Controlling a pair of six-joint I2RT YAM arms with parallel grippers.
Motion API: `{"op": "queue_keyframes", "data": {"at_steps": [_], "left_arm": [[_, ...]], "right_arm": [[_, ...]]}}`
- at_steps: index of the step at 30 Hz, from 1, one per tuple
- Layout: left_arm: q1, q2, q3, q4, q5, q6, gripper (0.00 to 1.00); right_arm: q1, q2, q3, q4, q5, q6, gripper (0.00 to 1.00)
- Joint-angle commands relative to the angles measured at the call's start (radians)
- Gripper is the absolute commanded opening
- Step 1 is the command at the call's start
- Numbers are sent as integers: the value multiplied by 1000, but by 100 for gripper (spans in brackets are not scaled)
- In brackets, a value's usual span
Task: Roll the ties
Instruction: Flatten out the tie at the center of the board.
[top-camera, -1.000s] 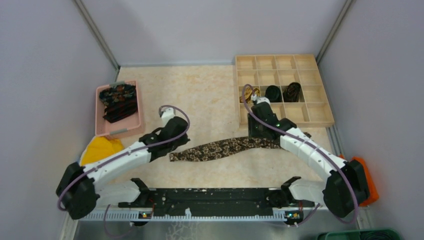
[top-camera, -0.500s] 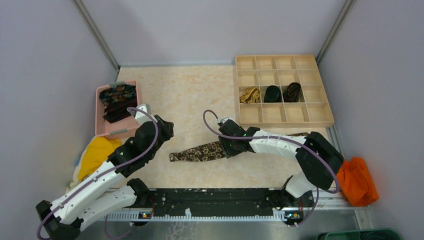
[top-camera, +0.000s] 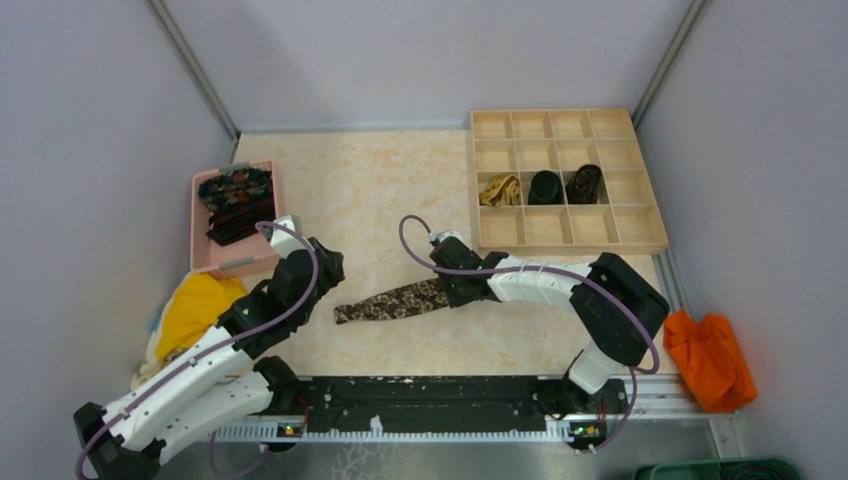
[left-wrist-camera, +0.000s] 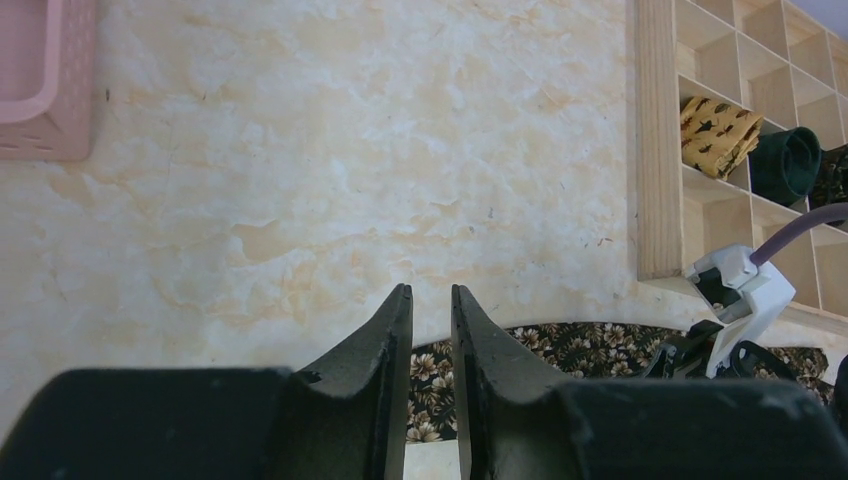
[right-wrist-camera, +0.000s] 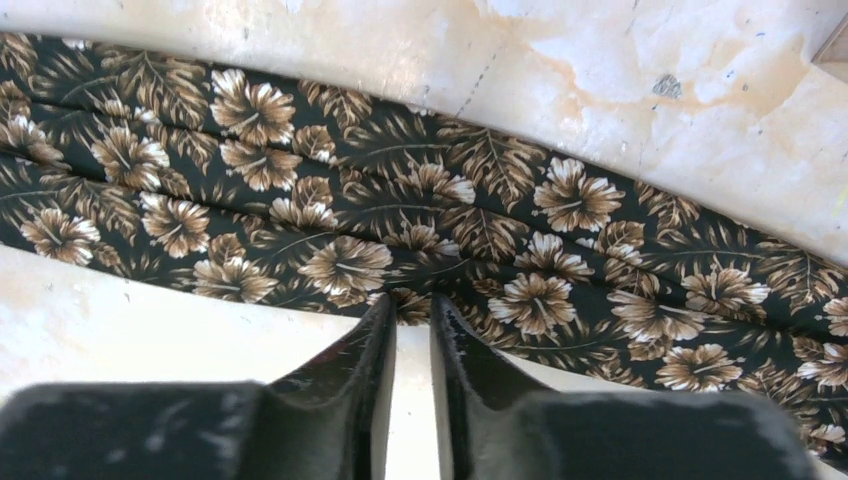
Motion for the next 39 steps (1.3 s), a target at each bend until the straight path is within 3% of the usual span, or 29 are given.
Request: {"op": "queue_keyframes", "data": {"at_steps": [1,6,17,39], "left_arm": [[-1,-23,-25,-16,10,-2,27],[-1,-23,-38,-17,20,-5,26],[0,-20,-39,-13,20,4,25],[1,-9,-49,-4,1,21,25]], "right_arm": [[8,49,-25,2,3,29,13],[8,57,-32,-3,20,37,0],[-4,27,69,-78,150,35,0],[-115,55,142,-62,113,-21,0]]}}
